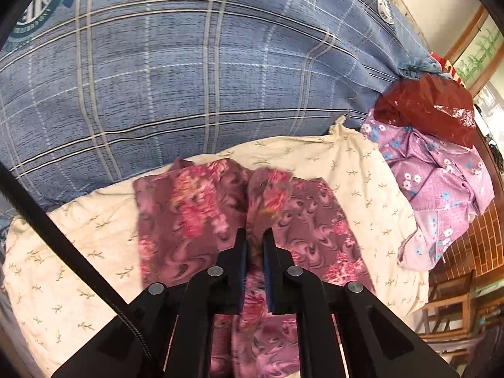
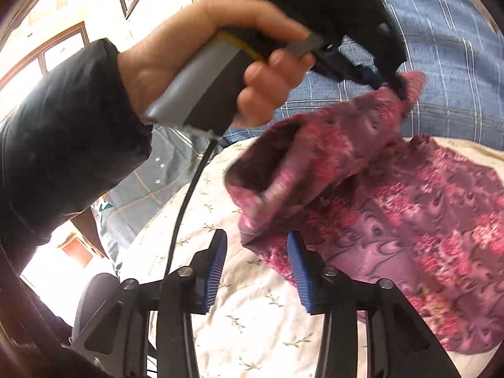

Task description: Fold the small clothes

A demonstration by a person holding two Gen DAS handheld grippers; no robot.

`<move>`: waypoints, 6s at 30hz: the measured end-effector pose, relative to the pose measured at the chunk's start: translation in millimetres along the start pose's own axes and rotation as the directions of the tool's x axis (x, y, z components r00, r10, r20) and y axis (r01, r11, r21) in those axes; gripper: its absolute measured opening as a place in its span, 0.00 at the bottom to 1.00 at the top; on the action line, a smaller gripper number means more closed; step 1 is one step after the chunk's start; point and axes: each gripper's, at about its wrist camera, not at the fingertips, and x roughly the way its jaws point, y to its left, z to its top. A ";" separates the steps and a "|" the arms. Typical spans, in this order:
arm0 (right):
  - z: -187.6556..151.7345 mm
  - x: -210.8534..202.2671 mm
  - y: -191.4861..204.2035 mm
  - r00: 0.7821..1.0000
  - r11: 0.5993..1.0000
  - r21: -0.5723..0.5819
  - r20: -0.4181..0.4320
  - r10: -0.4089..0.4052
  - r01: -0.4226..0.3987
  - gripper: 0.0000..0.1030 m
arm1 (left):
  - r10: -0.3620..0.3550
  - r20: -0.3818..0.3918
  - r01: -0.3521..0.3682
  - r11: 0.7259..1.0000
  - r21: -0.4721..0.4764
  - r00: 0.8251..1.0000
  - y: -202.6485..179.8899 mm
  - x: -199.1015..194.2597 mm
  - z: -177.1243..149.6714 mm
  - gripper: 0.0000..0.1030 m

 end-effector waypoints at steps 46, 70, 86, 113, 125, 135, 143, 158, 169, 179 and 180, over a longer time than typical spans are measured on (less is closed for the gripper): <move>-43.3 -12.3 -86.0 0.995 0.948 0.305 0.021 -0.097 0.086 0.08 | 0.320 -0.175 -0.293 0.942 0.167 0.931 -59.7 135.6 8.8 0.46; -28.4 -66.6 -106.4 0.976 0.932 0.345 0.141 -0.167 0.110 0.08 | 0.094 0.032 -0.095 0.995 0.037 0.995 -77.3 60.9 26.2 0.02; -60.5 -113.2 -162.5 0.950 0.850 0.476 0.088 -0.301 0.225 0.08 | 0.087 -0.081 -0.078 0.990 0.116 0.993 -140.5 175.7 42.9 0.02; -61.4 -119.5 -151.7 0.918 0.825 0.428 -0.029 -0.396 0.369 0.37 | -0.042 0.020 0.040 0.994 0.102 0.999 -53.7 53.0 -58.2 0.34; 5.4 -77.8 -190.3 0.983 0.848 0.500 -0.054 -0.173 0.177 0.37 | -0.096 -0.116 0.113 0.982 0.151 0.989 -38.2 57.6 -178.9 0.33; 7.5 -91.1 -159.5 0.937 0.830 0.460 -0.015 -0.348 0.316 0.02 | -0.141 -0.187 0.164 0.980 0.111 0.972 -17.3 70.8 -195.1 0.18; -20.0 -60.5 -188.0 0.944 0.785 0.524 -0.172 -0.281 0.329 0.17 | -0.206 -0.157 0.228 0.964 0.136 0.966 -20.6 41.1 -178.7 0.22; 17.2 -61.5 -217.1 0.948 0.761 0.571 -0.247 -0.199 0.308 0.22 | -0.201 -0.146 0.223 0.963 0.154 0.969 -38.6 65.7 -152.8 0.24; -18.2 -62.7 -185.4 0.870 0.773 0.410 -0.319 -0.376 0.484 0.09 | -0.169 -0.202 0.202 0.967 0.154 0.965 -40.6 81.5 -164.7 0.19; 43.4 -81.1 -218.1 0.946 0.800 0.505 -0.156 -0.285 0.324 0.35 | -0.200 -0.096 0.217 0.950 0.226 0.975 -73.3 56.1 -138.9 0.20; 47.0 -70.8 -229.5 0.953 0.794 0.526 -0.167 -0.254 0.304 0.35 | -0.192 -0.104 0.211 0.950 0.230 0.976 -75.9 64.0 -137.2 0.20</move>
